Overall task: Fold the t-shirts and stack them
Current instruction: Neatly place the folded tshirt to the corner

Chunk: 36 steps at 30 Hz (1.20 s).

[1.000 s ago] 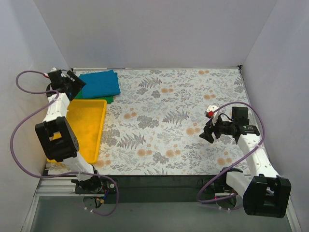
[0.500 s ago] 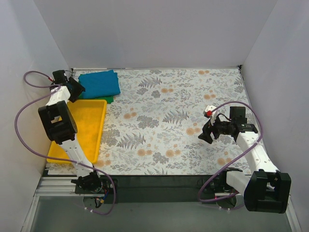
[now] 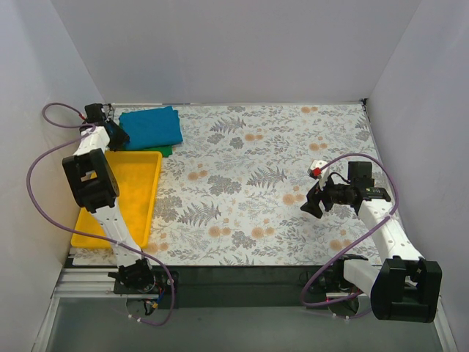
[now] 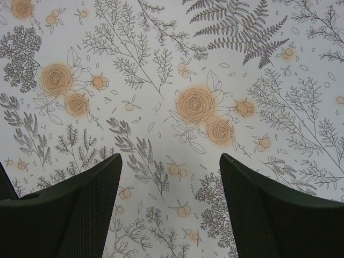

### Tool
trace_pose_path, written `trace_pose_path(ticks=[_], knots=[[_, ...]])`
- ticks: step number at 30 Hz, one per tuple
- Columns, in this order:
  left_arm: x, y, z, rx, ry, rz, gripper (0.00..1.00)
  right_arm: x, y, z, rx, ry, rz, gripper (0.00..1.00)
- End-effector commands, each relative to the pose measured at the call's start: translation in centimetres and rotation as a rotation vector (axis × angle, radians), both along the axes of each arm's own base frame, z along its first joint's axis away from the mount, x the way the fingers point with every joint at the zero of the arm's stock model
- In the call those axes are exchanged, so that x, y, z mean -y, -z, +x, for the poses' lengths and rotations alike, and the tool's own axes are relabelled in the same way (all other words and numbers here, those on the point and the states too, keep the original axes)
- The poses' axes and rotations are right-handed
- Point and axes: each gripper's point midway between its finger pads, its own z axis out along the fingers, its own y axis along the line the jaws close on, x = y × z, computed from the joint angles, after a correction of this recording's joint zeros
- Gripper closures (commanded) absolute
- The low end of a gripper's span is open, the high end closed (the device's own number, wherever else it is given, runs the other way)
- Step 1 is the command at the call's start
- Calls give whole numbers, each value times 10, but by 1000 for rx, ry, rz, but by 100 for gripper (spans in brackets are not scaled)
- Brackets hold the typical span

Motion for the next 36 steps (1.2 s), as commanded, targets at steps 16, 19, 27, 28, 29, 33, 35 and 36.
trace_pose_path(ticks=[16, 19, 27, 28, 29, 33, 35, 36], knots=[[-30, -63, 23, 83, -27, 169, 100, -3, -12, 7, 23, -2, 14, 20], [-34, -69, 24, 89, -36, 188, 100, -3, -13, 7, 24, -2, 14, 20], [-34, -77, 30, 108, -17, 198, 100, -3, -11, 7, 16, -5, 16, 20], [-35, -85, 32, 124, -18, 206, 100, -3, -11, 7, 15, -5, 16, 20], [-37, -87, 33, 128, -20, 212, 100, -3, -11, 7, 14, -5, 18, 20], [-48, -93, 30, 124, -54, 249, 100, -4, -10, 7, 12, -7, 18, 20], [-50, -91, 30, 119, -59, 251, 100, -4, -10, 6, 7, -6, 18, 20], [-50, -92, 31, 122, -59, 252, 100, -4, -10, 6, 7, -6, 18, 20]])
